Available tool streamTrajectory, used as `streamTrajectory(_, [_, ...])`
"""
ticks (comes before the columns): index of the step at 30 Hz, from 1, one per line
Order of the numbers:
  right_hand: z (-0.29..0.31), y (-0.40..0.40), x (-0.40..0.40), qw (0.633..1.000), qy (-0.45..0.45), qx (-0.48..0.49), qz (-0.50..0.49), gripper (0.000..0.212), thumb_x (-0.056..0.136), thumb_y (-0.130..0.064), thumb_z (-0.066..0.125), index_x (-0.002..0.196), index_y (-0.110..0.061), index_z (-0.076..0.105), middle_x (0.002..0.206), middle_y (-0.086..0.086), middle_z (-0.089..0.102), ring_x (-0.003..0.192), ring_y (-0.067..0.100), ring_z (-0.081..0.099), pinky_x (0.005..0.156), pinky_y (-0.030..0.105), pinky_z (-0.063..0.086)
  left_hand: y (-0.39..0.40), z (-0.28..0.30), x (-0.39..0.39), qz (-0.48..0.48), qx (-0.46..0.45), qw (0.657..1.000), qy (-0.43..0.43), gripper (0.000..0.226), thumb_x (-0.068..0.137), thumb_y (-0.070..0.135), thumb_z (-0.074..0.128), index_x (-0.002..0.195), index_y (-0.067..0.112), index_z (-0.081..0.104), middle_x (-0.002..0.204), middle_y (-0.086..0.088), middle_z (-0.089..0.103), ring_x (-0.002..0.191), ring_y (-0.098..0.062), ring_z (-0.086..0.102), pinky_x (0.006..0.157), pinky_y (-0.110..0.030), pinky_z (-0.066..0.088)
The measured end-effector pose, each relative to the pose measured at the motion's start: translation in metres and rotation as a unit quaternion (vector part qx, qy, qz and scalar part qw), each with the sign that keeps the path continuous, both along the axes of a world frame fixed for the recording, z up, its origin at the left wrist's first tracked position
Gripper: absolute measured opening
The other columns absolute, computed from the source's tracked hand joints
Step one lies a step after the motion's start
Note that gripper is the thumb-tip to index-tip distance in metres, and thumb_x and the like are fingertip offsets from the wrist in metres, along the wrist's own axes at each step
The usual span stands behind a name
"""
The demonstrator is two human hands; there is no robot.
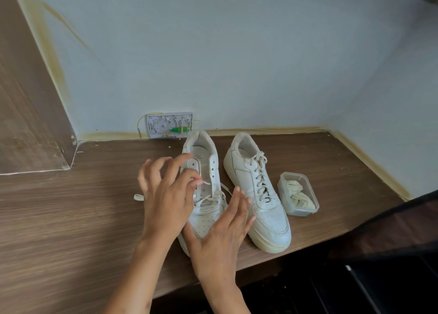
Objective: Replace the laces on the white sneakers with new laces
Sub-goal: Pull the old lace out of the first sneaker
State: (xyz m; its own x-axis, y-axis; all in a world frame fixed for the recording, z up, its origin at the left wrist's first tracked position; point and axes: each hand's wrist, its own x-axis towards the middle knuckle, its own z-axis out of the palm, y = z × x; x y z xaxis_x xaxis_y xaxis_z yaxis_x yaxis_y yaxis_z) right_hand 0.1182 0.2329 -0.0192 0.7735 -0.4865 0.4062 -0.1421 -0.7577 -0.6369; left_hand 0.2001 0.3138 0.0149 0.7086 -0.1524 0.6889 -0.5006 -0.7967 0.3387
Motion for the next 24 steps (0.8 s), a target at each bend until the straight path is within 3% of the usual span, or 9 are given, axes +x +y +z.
streamTrajectory(3, [0.000,0.000,0.001,1.000,-0.002,0.000,-0.001,0.113,0.078,-0.074,0.056,0.153,-0.025,-0.013,0.159,-0.002,0.001,0.150,0.015,-0.016,0.119,0.038,-0.015,0.013,0.006,0.002,0.073,-0.100,0.992,-0.003,0.012,0.089,0.011,0.063,0.093,0.021,0.065,0.124,0.009,0.061,0.114,-0.027,0.046,0.099,-0.047,0.029])
streamTrajectory(7, [0.000,0.000,0.002,1.000,-0.003,0.000,-0.003,0.113,0.079,-0.073,0.057,0.154,-0.024,-0.013,0.160,0.000,0.003,0.150,0.017,-0.015,0.119,0.037,-0.016,0.028,0.006,0.009,0.109,-0.136,0.983,0.055,0.008,0.085,0.029,0.072,0.093,0.027,0.069,0.131,0.009,0.057,0.118,-0.031,0.041,0.096,-0.048,0.030])
streamTrajectory(13, [0.000,0.002,0.002,1.000,-0.003,0.006,0.003,0.112,0.079,-0.077,0.053,0.153,-0.025,-0.013,0.161,-0.001,0.001,0.150,0.015,-0.018,0.120,0.037,-0.016,0.016,0.003,0.008,-0.065,-0.042,0.993,0.094,0.020,0.080,0.052,0.058,0.085,0.043,0.075,0.144,0.011,0.048,0.126,-0.030,0.033,0.103,-0.041,0.019])
streamTrajectory(17, [-0.001,0.001,0.001,1.000,0.010,0.007,0.015,0.114,0.079,-0.072,0.060,0.151,-0.028,-0.017,0.162,-0.001,-0.004,0.148,0.015,-0.022,0.120,0.044,-0.011,0.004,-0.005,0.003,-0.121,0.019,0.984,0.131,0.030,0.084,0.056,0.050,0.083,0.043,0.077,0.150,0.010,0.044,0.130,-0.030,0.033,0.108,-0.051,0.018])
streamTrajectory(24, [-0.002,0.001,0.001,1.000,0.009,0.001,0.004,0.112,0.078,-0.075,0.055,0.153,-0.023,-0.009,0.163,0.005,0.002,0.150,0.017,-0.017,0.121,0.046,-0.007,0.004,-0.009,0.007,-0.146,-0.031,0.977,0.152,0.017,0.077,0.052,0.061,0.071,0.043,0.074,0.147,0.015,0.045,0.134,-0.027,0.028,0.109,-0.042,0.011])
